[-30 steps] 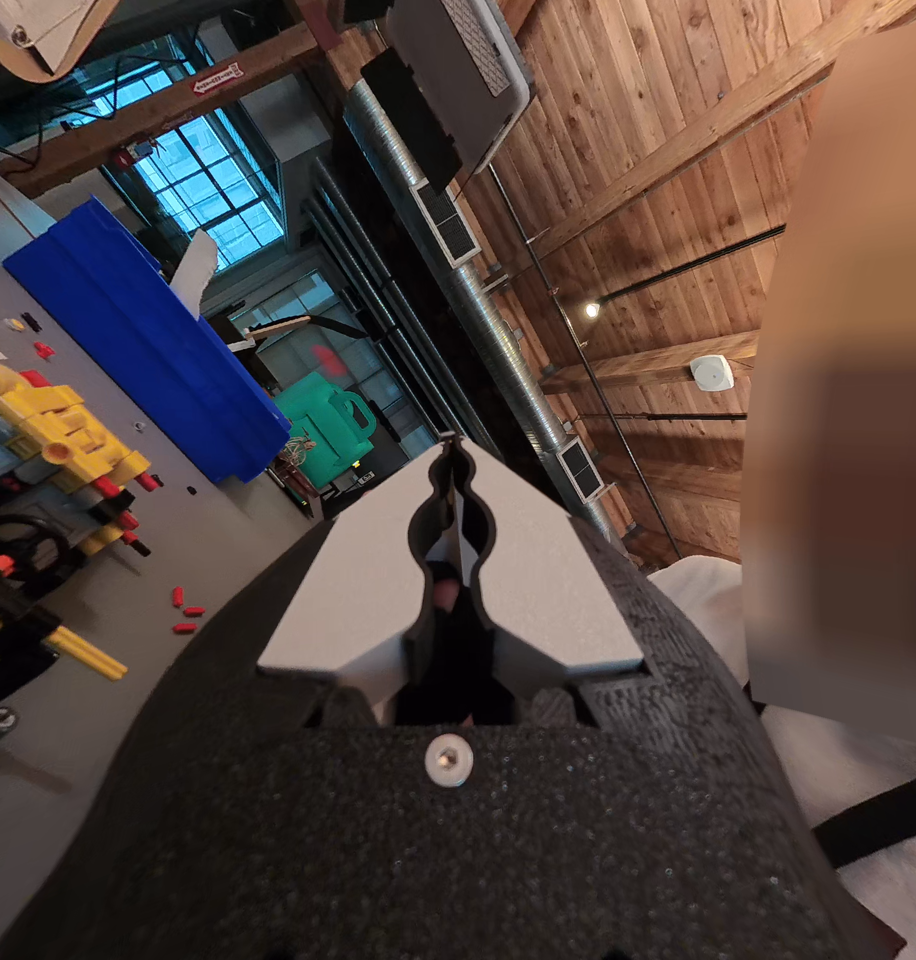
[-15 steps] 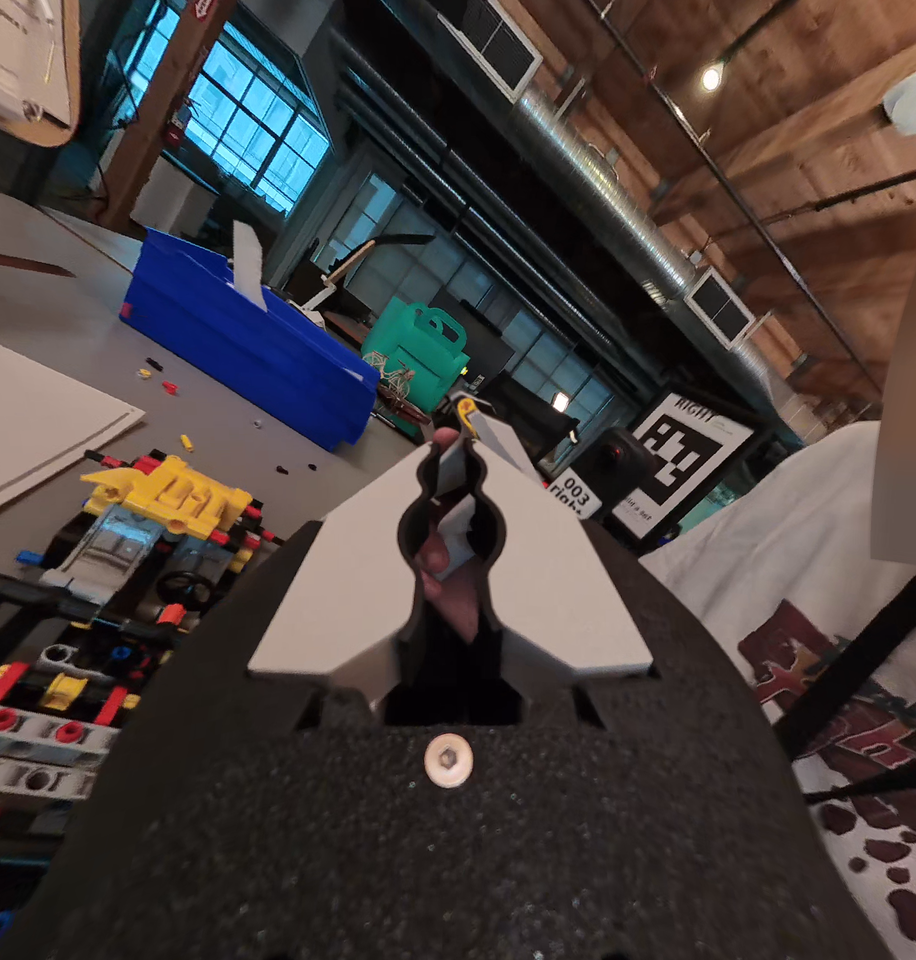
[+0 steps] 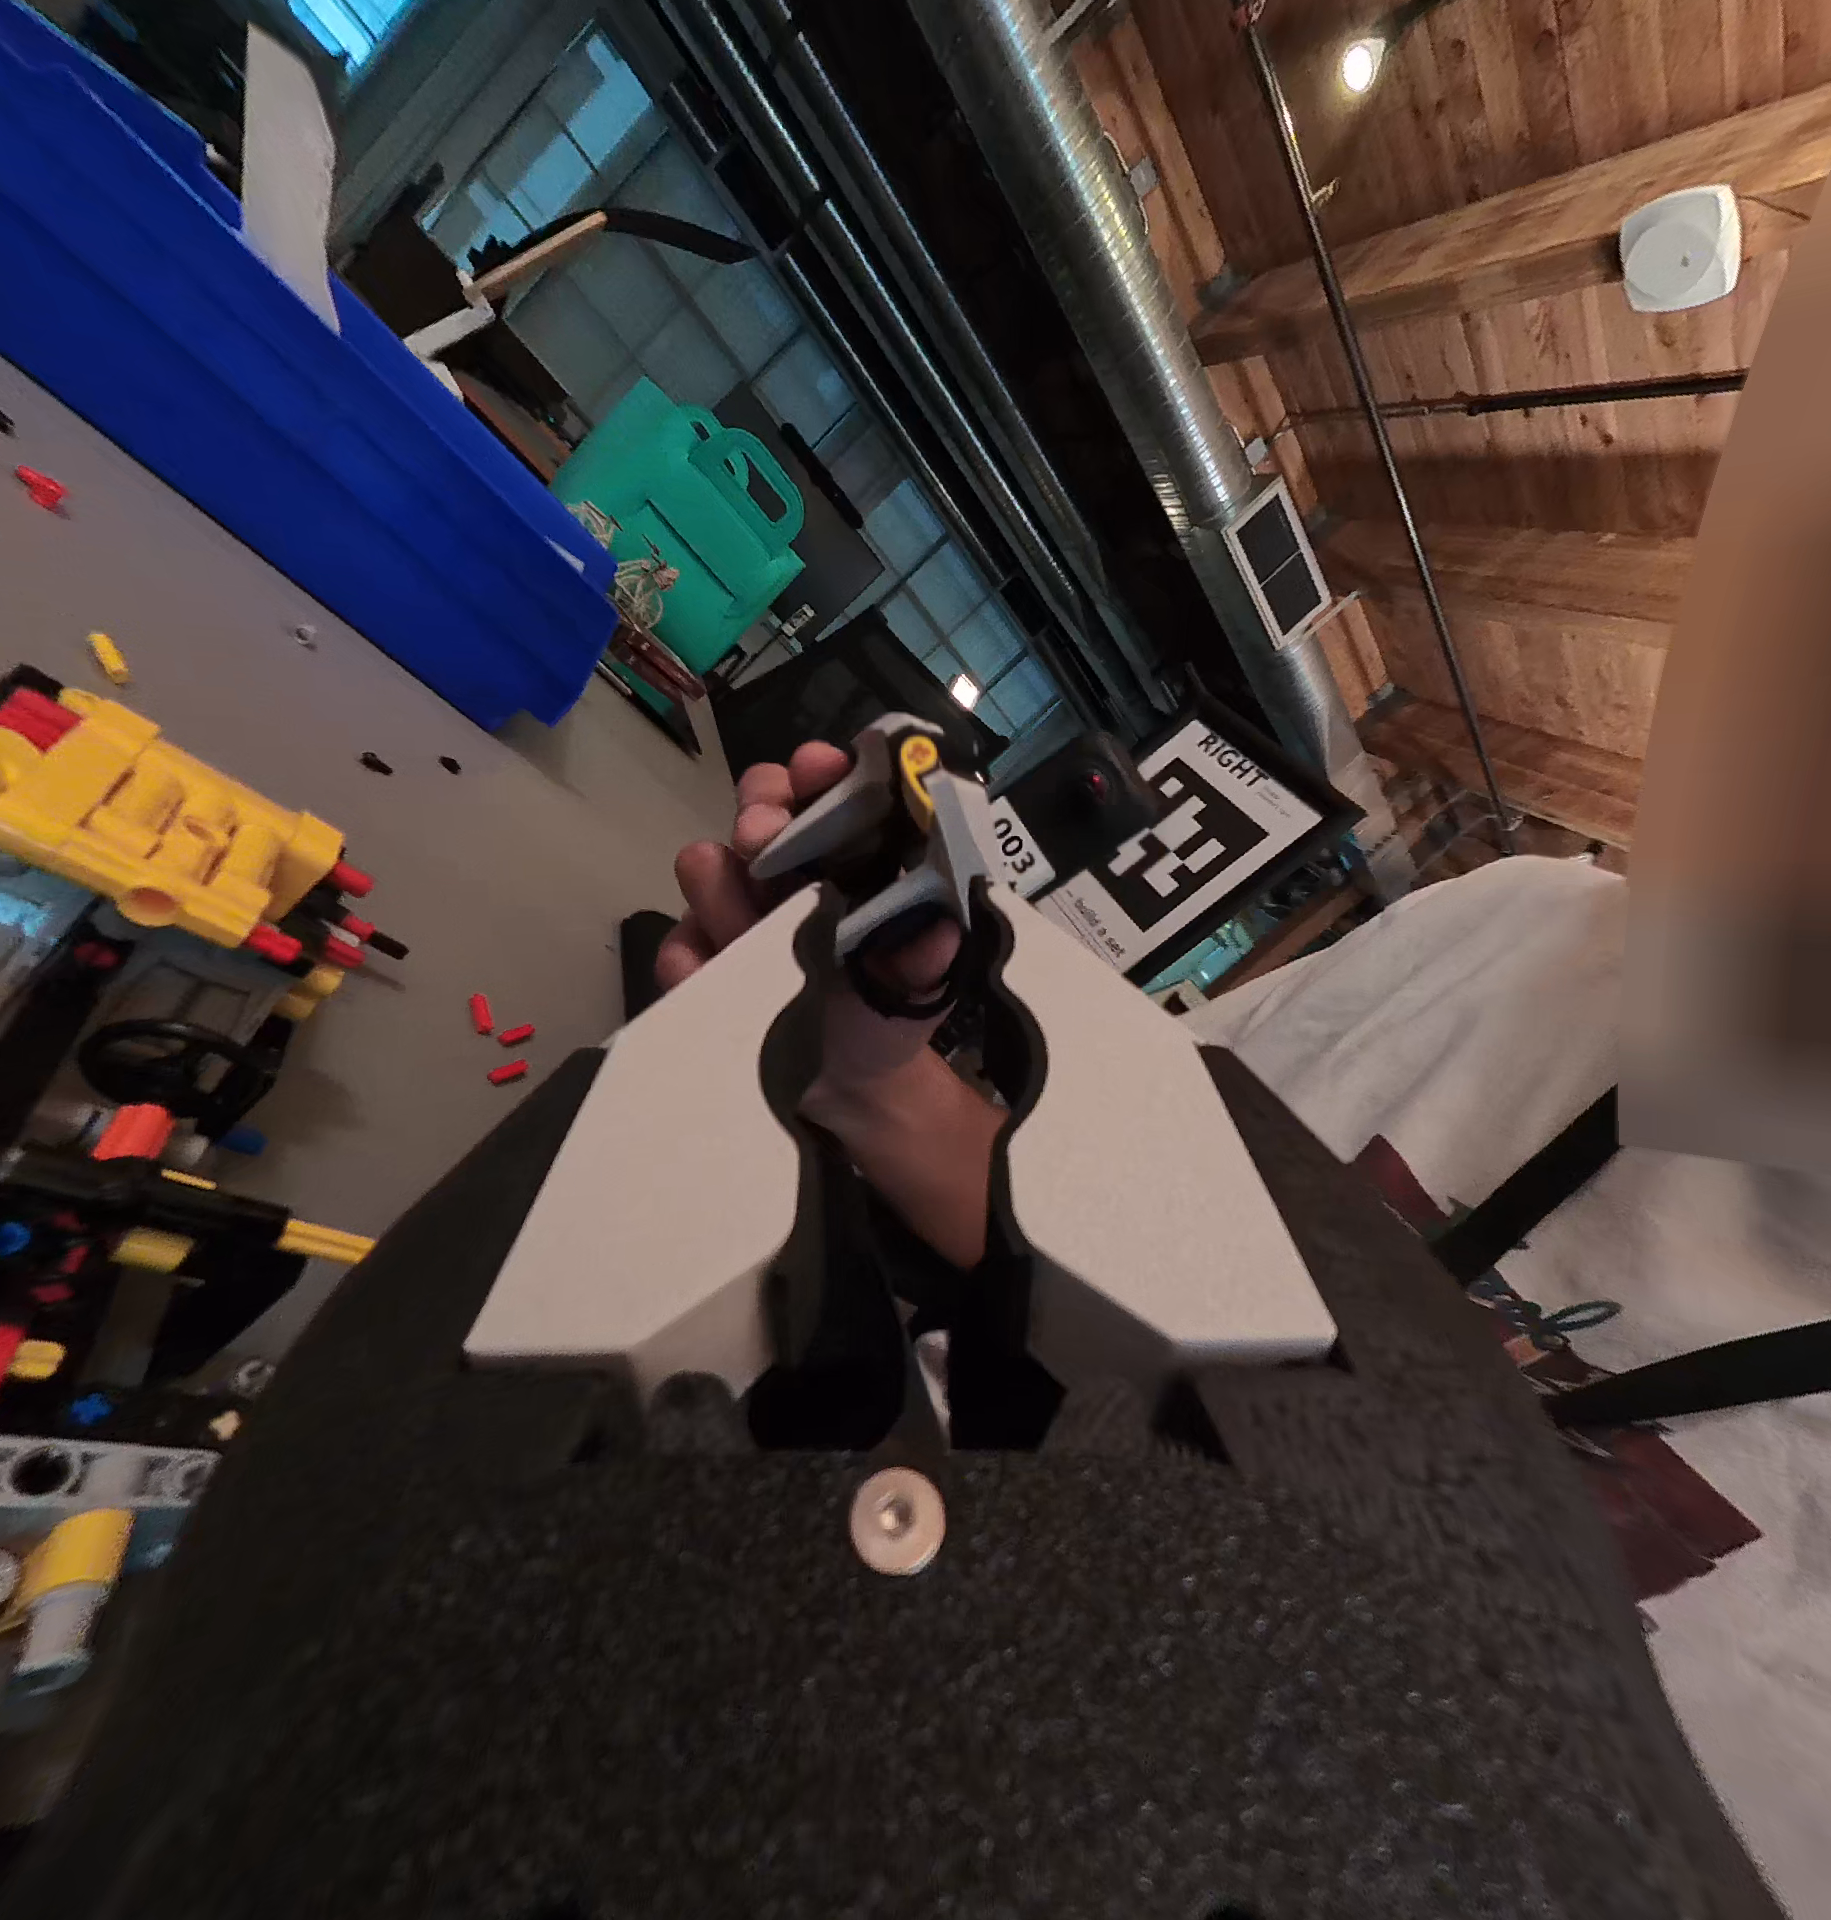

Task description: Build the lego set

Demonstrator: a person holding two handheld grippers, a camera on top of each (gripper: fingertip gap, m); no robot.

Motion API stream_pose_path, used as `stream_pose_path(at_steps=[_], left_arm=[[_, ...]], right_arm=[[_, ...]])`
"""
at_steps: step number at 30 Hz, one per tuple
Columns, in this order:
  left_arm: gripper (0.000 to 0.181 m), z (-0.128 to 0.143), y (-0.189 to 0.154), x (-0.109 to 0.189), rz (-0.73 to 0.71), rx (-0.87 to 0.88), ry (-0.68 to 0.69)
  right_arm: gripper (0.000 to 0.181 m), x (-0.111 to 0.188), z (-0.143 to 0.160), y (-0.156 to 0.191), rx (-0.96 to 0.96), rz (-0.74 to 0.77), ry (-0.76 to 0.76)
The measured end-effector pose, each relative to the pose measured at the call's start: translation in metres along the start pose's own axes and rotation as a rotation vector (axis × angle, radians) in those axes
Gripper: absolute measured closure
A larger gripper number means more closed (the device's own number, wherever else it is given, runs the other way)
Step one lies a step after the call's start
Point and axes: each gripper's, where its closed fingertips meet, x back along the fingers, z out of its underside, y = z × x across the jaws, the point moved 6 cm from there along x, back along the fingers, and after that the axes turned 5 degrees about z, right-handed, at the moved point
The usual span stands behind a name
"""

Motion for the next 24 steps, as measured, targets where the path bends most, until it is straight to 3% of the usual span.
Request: stream_pose_path(at_steps=[4, 8, 9, 11, 12, 14, 18, 21, 24], left_arm=[[0.157, -0.007, 0.003, 0.004, -0.103, -0.098, -0.014], [0.157, -0.041, 0.013, -0.012, -0.339, -0.398, 0.043], [0.157, -0.056, 0.012, -0.026, -0.358, -0.485, 0.087], [0.156, -0.082, 0.023, -0.061, -0.377, -0.76, 0.308], [0.156, -0.095, 0.037, -0.078, -0.418, -0.876, 0.42], [0.156, -0.119, 0.077, -0.111, -0.474, -0.943, 0.55], [0.156, -0.144, 0.2, -0.166, -0.617, -0.794, 0.879], [0.156, -0.161, 0.282, -0.193, -0.748, -0.689, 0.888], [0.152, -0.176, 0.335, -0.203, -0.909, -0.713, 0.809]], right_arm=[[0.173, 0.019, -0.003, -0.036, -0.089, 0.104, 0.046], [0.173, 0.05, -0.001, -0.076, -0.023, 0.314, 0.078], [0.173, 0.055, -0.001, -0.08, -0.055, 0.346, 0.065], [0.174, 0.058, -0.002, -0.08, -0.168, 0.32, 0.015], [0.174, 0.059, -0.003, -0.079, -0.187, 0.298, -0.002], [0.174, 0.061, -0.003, -0.078, -0.18, 0.281, -0.01], [0.174, 0.063, -0.003, -0.079, -0.269, 0.227, -0.035], [0.173, 0.063, -0.003, -0.075, -0.291, 0.188, -0.038], [0.173, 0.061, -0.003, -0.069, -0.284, 0.15, -0.033]])
